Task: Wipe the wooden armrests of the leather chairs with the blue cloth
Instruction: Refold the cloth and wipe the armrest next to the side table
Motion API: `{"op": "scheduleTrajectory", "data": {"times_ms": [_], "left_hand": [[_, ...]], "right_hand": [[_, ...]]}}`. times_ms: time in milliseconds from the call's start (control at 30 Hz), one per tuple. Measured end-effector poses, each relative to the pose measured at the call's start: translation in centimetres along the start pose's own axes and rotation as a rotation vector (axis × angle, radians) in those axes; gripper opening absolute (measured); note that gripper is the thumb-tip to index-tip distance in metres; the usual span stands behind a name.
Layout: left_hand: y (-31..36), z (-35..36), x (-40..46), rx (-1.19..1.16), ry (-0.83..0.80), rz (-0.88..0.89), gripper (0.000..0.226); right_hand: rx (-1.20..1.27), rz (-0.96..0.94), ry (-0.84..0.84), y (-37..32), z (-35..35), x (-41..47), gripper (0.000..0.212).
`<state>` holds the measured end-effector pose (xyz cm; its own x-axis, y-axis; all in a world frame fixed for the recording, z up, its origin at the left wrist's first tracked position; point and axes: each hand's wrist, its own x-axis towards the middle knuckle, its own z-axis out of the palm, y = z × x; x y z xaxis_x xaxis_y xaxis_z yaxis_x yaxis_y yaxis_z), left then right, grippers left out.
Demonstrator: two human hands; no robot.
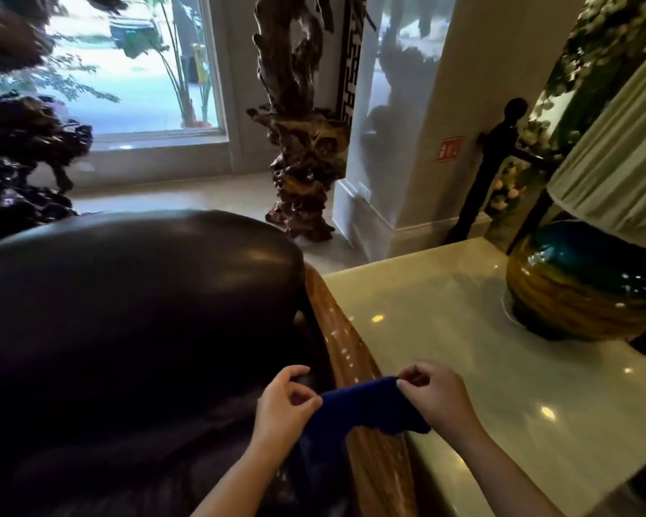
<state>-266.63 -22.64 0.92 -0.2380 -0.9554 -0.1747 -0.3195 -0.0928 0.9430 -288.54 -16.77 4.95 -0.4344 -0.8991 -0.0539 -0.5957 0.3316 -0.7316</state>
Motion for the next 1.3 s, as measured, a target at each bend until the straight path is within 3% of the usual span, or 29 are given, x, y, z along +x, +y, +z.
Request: {"op": "scheduleTrajectory", "data": {"times_ms": [233, 500, 567, 700, 833, 1000, 1300], "left_hand": [[-6.2, 9.8, 10.6, 0.083, 0.152, -0.05, 0.04], [-13.8, 16.8, 15.8, 0.286, 0.261, 0.06, 0.019], [-15.4, 17.1, 16.0, 0.355, 0.275, 0.126, 0.018], [-17.6, 18.5, 15.7, 0.36, 0.365, 0.138, 0.027], [-18.0, 21.4, 16.7, 0.321, 0.343, -0.035, 0.054], [-18.0, 22.2, 18.4, 0.434, 0.409, -0.095, 0.057], [-16.5, 20.0, 25.6, 0.385, 0.401, -0.095, 0.058]], "right_hand": [[-0.118, -0.141, -0.136, 11.6, 5.7, 12.1, 0.023], [-0.081, -0.27, -0.162, 21.0, 14.1, 15.1, 0.013], [-0.025, -0.275, -0.136, 21.4, 15.1, 15.3, 0.011], [-0.025, -0.258, 0.046, 21.5, 16.5, 15.6, 0.032], [-0.147, -0.161, -0.023, 20.9, 18.7, 16.1, 0.076], [-0.254, -0.147, -0.029, 20.2, 20.0, 17.0, 0.074], [-0.277, -0.17, -0.056, 17.4, 21.9, 23.7, 0.075]]}}
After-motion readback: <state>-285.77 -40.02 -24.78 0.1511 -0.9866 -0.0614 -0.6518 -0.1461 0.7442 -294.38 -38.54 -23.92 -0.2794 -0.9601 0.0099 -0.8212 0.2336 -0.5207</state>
